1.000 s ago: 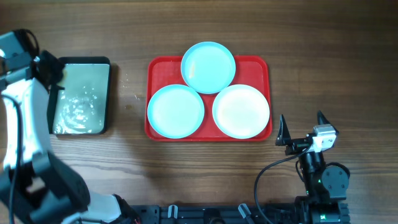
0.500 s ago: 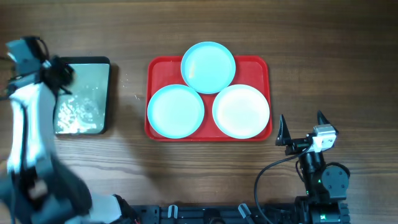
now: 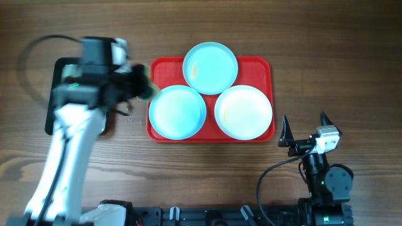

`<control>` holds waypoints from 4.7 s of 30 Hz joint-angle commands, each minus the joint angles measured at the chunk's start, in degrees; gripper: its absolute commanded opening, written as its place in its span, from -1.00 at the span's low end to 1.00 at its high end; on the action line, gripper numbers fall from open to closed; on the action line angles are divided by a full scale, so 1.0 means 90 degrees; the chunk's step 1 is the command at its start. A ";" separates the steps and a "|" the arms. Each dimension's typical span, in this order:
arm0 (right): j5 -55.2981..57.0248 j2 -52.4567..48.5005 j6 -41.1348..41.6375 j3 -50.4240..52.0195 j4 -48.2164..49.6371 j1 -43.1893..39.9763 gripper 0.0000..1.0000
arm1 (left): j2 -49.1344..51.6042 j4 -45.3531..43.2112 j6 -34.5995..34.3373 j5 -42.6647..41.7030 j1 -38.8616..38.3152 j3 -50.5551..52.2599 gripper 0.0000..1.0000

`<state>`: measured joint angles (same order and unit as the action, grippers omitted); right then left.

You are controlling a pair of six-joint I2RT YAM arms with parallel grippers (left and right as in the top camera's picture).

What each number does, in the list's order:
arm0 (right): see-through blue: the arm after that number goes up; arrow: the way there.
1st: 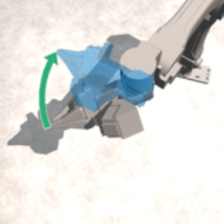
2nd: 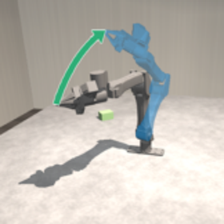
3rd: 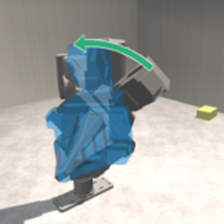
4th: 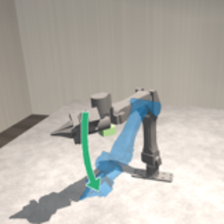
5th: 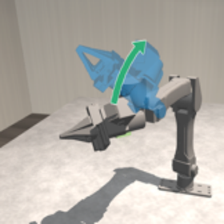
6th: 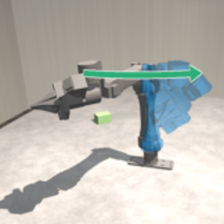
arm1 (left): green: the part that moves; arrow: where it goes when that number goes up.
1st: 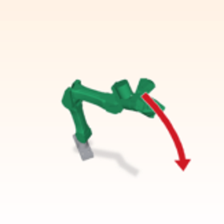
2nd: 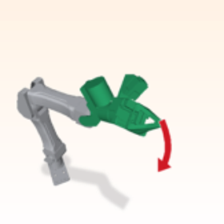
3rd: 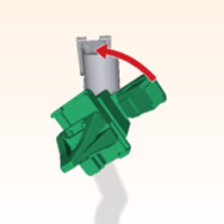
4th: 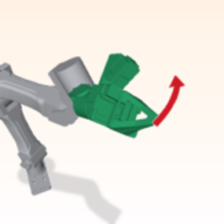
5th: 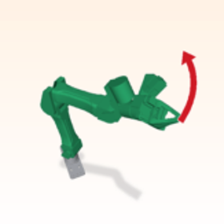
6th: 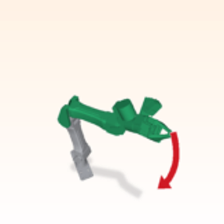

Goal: Clean dirty plates on tray and stack at the side
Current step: 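Carry the sponge with the left gripper onto the left teal plate, then move the right gripper over the tray and grip the teal plate rim, then scrub the left teal plate with the sponge while the right gripper holds it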

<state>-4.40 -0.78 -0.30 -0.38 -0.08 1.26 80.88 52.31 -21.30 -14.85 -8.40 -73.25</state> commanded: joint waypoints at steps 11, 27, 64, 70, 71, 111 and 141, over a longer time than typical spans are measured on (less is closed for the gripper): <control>0.0063 0.0039 0.0051 0.0010 0.0015 0.0019 1.00 | 0.2956 -0.1379 -0.0733 0.1656 -0.2025 0.0534 -0.92; 0.0063 0.0039 0.0051 0.0010 0.0015 0.0019 0.99 | 0.2181 -0.0250 -0.0682 0.1690 -0.1375 -0.0092 -0.10; -0.8420 -0.7215 -0.0308 -0.8602 -0.2701 0.0022 1.00 | 0.0884 0.0204 -0.0687 0.0911 -0.0867 -0.0134 1.00; -0.5144 -0.8388 0.1523 -0.8602 -0.3235 0.0396 1.00 | 0.0894 0.0202 -0.0685 0.1280 -0.0869 -0.0100 1.00; -0.4328 -0.8609 0.1513 -0.8602 -0.3597 0.0607 1.00 | 0.0896 0.0202 -0.0685 0.1280 -0.0869 -0.0100 1.00; -0.0986 -1.2900 0.1435 -0.8444 -0.2926 0.3424 -0.25 | 0.0896 0.0202 -0.0685 0.1277 -0.0869 -0.0100 1.00; -0.1180 -1.3189 0.1554 -0.8446 -0.2975 0.3424 -0.91 | 0.0911 -0.1190 -0.0712 0.0665 -0.0869 0.1727 1.00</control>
<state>-14.55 -118.19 13.61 -76.90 -26.72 32.01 89.36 46.94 -27.51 -6.04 -16.34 -62.08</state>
